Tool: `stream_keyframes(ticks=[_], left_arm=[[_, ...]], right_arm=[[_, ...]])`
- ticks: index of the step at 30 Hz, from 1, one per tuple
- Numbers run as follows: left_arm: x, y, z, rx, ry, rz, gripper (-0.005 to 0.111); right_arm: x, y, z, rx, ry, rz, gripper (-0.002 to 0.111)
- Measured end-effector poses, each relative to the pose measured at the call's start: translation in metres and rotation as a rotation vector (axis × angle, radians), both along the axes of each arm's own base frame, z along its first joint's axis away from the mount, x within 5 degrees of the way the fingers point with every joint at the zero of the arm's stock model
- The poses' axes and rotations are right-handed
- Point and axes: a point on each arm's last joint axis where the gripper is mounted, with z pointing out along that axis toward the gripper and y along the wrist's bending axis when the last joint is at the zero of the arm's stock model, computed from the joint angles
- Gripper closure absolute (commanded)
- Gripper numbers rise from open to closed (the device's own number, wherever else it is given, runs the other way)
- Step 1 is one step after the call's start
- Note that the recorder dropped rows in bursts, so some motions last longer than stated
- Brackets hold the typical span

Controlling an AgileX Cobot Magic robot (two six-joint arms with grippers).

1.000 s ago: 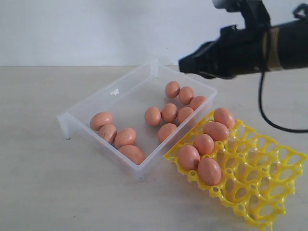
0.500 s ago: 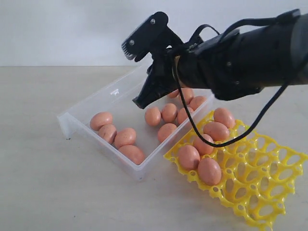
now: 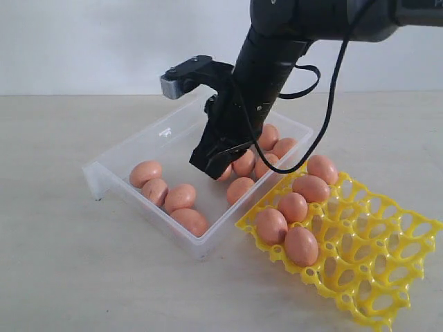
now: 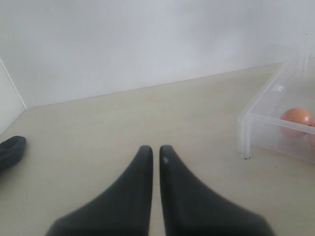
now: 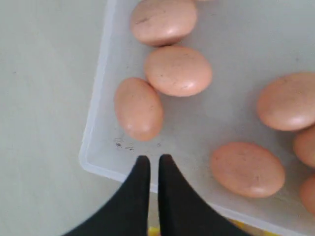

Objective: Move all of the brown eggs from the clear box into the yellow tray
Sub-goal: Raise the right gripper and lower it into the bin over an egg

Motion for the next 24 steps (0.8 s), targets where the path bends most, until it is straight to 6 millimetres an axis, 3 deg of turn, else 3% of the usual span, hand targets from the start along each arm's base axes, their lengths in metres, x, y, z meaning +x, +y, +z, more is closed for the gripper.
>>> stream_keyframes(ticks=[3,6,8,24], left_arm=[[0.0,0.0,0.0,0.0,0.0,0.0,0.103],[0.0,0.0,0.0,0.0,0.0,0.0,0.103],[0.0,0.0,0.0,0.0,0.0,0.0,0.103],[0.0,0.0,0.0,0.0,0.0,0.0,0.103]], right_arm=[[0.0,0.004,-0.005,0.004,0.027,0.115,0.09],[0.0,0.005,-0.021,-0.018,0.073,0.183,0.066],[0.002,0.006,-0.031,-0.024,0.09,0.205,0.057],[0.011,0.022,-0.075,0.099,0.1,0.301,0.056]])
